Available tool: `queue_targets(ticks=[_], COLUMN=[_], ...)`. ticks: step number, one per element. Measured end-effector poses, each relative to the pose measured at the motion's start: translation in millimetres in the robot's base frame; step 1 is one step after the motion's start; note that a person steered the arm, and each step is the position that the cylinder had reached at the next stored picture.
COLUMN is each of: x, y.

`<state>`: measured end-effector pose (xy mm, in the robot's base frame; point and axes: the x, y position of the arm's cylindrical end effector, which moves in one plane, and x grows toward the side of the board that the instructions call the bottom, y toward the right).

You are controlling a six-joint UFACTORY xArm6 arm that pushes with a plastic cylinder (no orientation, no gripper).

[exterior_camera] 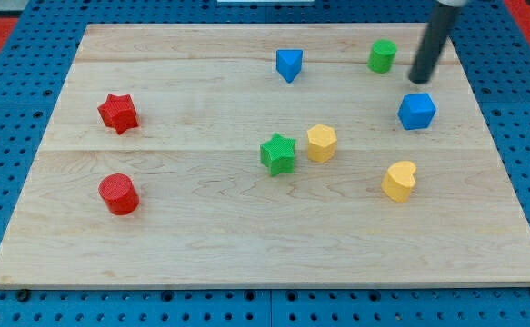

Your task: Move the blue triangle to the bottom of the green circle

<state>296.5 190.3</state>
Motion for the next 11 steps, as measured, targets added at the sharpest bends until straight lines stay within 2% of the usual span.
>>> queue_targets(ticks=[1, 3, 5, 6, 7, 8, 11], x=[-37, -48, -15, -6, -2, 9, 44], y=[-74, -176, -153, -167, -209, -211, -90])
